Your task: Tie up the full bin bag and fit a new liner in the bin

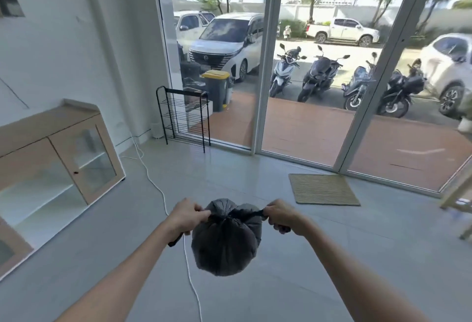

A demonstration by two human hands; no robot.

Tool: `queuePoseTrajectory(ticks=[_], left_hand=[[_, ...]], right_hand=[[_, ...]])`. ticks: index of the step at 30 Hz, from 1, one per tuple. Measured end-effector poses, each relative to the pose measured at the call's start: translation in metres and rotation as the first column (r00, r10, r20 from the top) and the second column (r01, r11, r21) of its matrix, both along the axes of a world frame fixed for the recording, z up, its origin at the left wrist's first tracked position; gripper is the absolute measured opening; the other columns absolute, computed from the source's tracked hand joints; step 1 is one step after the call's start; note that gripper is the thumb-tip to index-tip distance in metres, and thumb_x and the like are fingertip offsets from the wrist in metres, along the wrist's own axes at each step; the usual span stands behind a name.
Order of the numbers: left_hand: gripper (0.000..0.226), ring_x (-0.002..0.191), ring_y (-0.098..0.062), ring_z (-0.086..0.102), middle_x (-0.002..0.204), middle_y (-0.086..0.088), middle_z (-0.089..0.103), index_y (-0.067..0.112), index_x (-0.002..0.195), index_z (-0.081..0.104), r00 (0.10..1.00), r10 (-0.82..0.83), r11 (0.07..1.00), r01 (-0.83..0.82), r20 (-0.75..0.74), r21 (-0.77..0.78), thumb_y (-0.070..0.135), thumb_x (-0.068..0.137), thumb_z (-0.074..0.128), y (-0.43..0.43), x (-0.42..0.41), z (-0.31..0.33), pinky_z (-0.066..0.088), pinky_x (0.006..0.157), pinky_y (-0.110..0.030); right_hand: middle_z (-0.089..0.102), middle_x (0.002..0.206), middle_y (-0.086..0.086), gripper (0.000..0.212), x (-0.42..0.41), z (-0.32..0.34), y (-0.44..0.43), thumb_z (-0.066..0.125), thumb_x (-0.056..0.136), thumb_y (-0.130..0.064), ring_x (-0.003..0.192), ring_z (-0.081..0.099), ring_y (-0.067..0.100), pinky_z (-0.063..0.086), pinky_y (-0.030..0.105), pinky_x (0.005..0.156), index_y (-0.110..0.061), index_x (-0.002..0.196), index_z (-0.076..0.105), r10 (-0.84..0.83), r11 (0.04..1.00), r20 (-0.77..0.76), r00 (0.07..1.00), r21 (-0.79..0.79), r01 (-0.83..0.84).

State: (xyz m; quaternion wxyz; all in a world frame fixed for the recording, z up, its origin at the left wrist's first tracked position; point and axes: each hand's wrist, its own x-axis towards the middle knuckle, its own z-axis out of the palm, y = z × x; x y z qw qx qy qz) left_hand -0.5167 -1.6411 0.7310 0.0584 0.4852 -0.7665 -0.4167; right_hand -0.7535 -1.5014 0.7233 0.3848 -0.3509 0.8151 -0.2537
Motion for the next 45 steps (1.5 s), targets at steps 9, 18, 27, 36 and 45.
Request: queuePoseTrajectory(ticks=[9,18,27,36,45], left_hand=[[0.023,0.052,-0.021,0.056,0.063,-0.007,0.063,0.001,0.082,0.076,0.996,-0.008,0.997,0.001,-0.091,-0.074,0.022,0.088,0.068,-0.112,-0.086,0.012,0.049,0.043,-0.026],[0.024,0.05,-0.018,0.052,0.062,-0.002,0.057,0.004,0.08,0.073,0.996,-0.091,0.994,0.092,0.014,-0.052,0.026,0.089,0.069,-0.209,-0.211,0.006,0.045,0.039,-0.023],[0.027,0.043,-0.019,0.046,0.058,-0.003,0.052,0.004,0.077,0.071,1.0,-0.006,1.0,0.006,0.021,-0.009,0.029,0.088,0.069,-0.308,-0.351,-0.003,0.04,0.039,-0.022],[0.024,0.054,-0.023,0.047,0.063,-0.004,0.053,0.002,0.082,0.072,0.999,0.003,0.998,0.0,-0.051,0.059,0.024,0.089,0.067,-0.48,-0.509,-0.033,0.045,0.043,-0.027],[0.023,0.05,-0.02,0.047,0.063,-0.007,0.055,0.006,0.077,0.069,0.999,-0.029,0.989,0.035,-0.044,0.142,0.022,0.092,0.064,-0.608,-0.628,-0.06,0.047,0.042,-0.026]], right_hand=[[0.044,0.072,0.01,0.014,-0.06,0.002,-0.082,0.049,0.084,-0.01,0.048,0.038,0.017,0.027,0.024,0.045,-0.006,0.081,0.062,-0.172,0.981,0.052,0.984,-0.08,0.176],[0.045,0.061,0.004,0.021,-0.192,-0.004,-0.184,0.05,0.088,-0.007,0.043,0.036,0.013,0.027,0.022,0.042,-0.005,0.078,0.068,-0.121,0.992,0.052,0.991,-0.032,0.123],[0.035,0.061,0.004,0.008,-0.336,-0.013,-0.293,0.053,0.084,-0.009,0.043,0.027,0.013,0.021,0.023,0.042,-0.011,0.076,0.051,-0.106,0.991,0.03,0.994,-0.073,0.108],[0.033,0.056,0.0,0.035,-0.484,-0.033,-0.441,0.069,0.088,-0.033,0.043,0.024,0.013,0.019,0.022,0.042,-0.015,0.067,0.046,-0.116,0.992,0.057,0.992,-0.04,0.118],[0.029,0.057,-0.001,0.047,-0.58,-0.06,-0.547,0.076,0.08,-0.053,0.043,0.022,0.012,0.019,0.023,0.042,-0.012,0.074,0.055,-0.16,0.985,0.09,0.983,0.087,0.152]])
